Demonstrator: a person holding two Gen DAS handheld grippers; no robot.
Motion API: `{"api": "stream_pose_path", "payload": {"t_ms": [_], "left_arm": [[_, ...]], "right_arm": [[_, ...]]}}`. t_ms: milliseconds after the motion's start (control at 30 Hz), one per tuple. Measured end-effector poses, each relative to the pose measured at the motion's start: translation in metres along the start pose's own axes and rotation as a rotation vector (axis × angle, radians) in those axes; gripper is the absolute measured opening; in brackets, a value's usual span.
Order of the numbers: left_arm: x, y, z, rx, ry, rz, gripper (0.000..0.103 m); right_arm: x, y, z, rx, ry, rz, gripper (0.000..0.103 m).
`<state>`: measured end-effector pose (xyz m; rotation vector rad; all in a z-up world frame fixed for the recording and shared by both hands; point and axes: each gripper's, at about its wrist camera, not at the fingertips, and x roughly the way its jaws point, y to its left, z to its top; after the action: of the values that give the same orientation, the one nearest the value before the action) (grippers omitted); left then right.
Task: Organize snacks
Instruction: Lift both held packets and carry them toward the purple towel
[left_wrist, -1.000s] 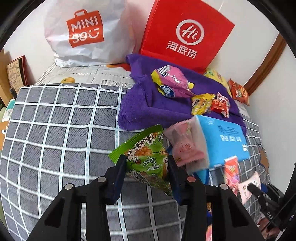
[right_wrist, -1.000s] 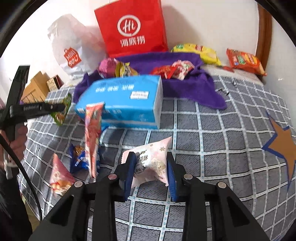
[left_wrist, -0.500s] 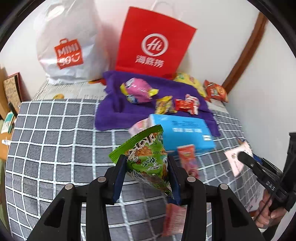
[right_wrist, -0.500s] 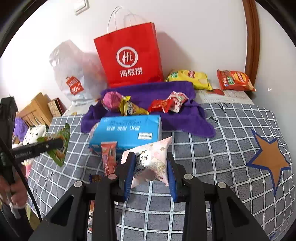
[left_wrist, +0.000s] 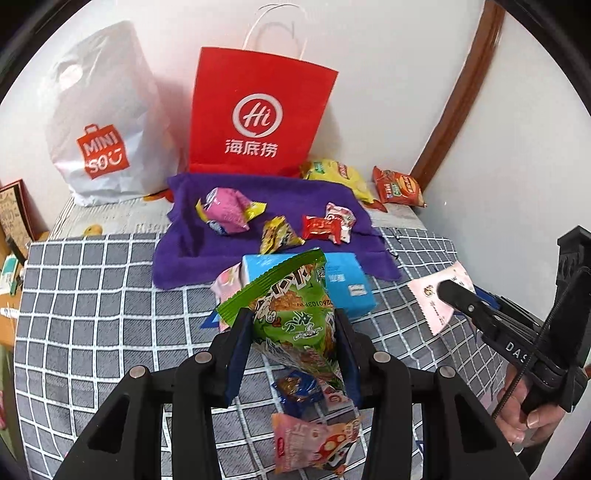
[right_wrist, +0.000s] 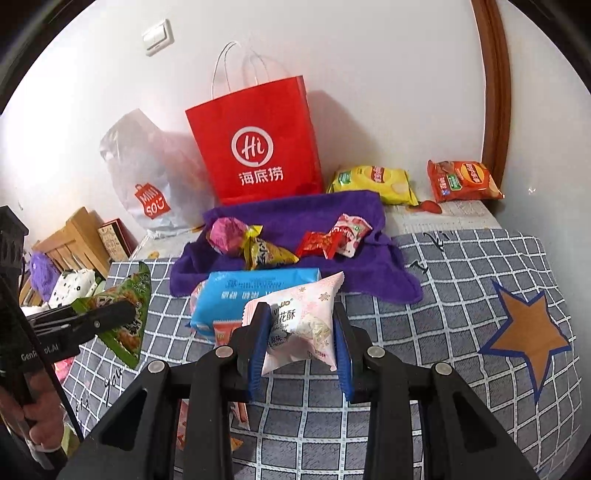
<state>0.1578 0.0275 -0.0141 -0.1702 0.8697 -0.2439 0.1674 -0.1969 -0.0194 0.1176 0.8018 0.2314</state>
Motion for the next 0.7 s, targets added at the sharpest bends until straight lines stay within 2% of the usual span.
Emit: {"api": "stream_pose_path", "payload": {"t_ms": [300, 700], "left_arm": [[0.003, -0.014, 0.021, 0.027, -0.017, 0.004, 0.041], [0.027, -0.012, 0.053, 0.031, -0.009, 0.016, 0.041]], "right_arm": [[0.003, -0.004, 0.018, 0.002, -0.015, -0.021, 0.033], [0.036, -0.004, 0.048, 0.003, 0.013, -0.062, 0.033]]}}
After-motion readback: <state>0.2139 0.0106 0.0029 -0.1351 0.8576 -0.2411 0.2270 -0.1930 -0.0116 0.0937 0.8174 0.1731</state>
